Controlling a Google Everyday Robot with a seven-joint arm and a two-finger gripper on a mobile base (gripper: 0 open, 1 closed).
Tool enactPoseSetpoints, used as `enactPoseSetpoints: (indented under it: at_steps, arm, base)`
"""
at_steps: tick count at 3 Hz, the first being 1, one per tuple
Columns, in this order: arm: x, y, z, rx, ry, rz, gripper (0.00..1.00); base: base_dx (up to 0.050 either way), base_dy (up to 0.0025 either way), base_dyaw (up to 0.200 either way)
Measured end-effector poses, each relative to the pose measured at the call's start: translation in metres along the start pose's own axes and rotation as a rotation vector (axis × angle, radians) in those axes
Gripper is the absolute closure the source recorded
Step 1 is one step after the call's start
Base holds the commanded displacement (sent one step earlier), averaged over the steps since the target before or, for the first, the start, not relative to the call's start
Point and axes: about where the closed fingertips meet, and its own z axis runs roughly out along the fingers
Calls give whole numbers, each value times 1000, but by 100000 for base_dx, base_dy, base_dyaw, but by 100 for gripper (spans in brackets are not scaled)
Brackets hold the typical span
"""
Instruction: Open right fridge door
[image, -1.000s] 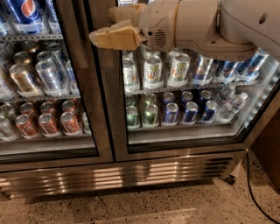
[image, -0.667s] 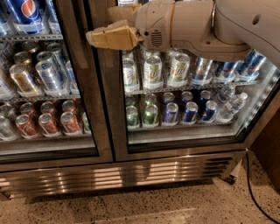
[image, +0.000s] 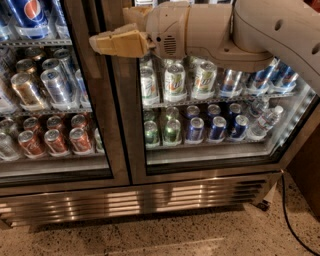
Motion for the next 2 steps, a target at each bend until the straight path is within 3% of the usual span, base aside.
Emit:
enactPoseSetpoints:
  at_steps: [2]
  arm:
    - [1, 5, 11, -24, -23, 14, 40]
  base:
    - [0, 0, 0]
